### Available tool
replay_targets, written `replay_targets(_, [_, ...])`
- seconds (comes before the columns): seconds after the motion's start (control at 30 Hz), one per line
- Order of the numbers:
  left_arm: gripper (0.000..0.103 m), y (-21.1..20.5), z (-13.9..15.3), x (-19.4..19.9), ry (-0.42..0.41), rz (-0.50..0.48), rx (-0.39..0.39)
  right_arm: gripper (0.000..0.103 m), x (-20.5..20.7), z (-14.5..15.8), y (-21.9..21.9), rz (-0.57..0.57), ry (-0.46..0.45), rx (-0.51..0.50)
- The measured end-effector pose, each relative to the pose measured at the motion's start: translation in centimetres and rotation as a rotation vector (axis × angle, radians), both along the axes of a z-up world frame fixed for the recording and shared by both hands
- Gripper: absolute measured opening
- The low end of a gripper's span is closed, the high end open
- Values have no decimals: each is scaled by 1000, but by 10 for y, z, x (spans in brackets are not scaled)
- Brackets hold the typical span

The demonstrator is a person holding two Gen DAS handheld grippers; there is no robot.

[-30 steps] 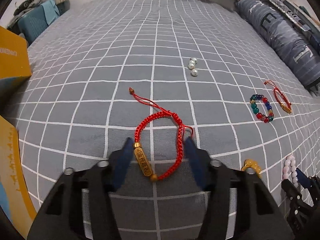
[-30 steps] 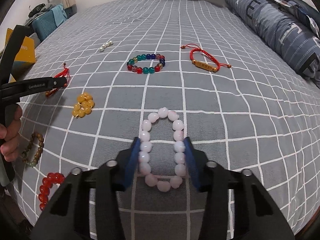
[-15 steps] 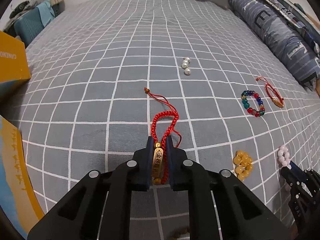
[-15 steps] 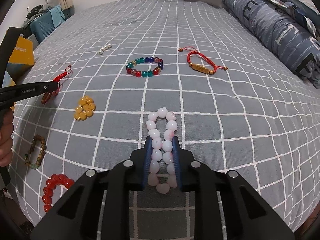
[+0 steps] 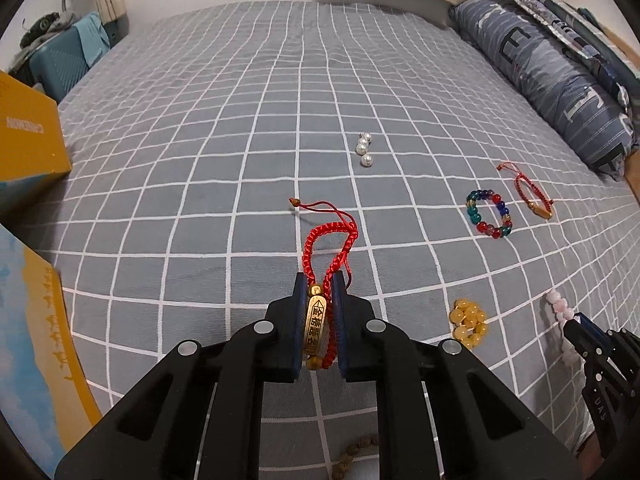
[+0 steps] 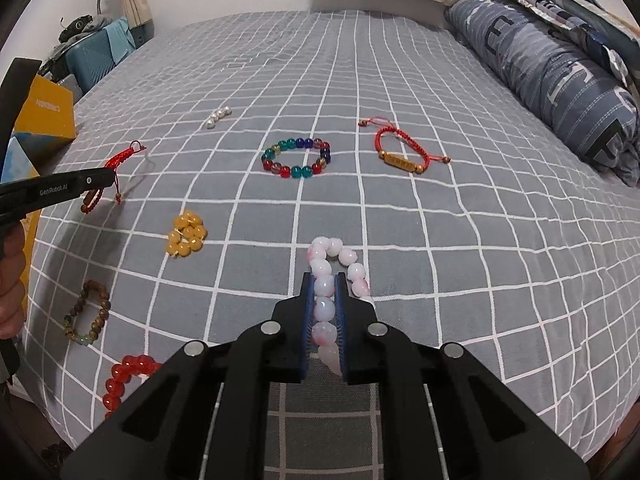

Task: Organize jewelry
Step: 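Carry both held bracelets over to the open white box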

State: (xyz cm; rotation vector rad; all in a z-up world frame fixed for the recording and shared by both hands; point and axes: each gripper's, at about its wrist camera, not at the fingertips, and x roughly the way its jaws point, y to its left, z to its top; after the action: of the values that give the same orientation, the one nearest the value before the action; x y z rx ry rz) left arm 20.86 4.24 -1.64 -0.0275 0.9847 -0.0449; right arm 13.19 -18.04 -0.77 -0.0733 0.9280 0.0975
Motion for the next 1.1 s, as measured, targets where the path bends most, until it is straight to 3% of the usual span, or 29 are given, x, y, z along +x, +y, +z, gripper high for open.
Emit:
replay_targets(0.7, [12, -7, 52, -35, -76, -26, 30, 10, -5, 52, 7, 4, -103, 1])
replay_targets(1.1, [12, 27, 89, -67, -118, 22, 32, 10, 3, 90, 40, 43, -172, 19])
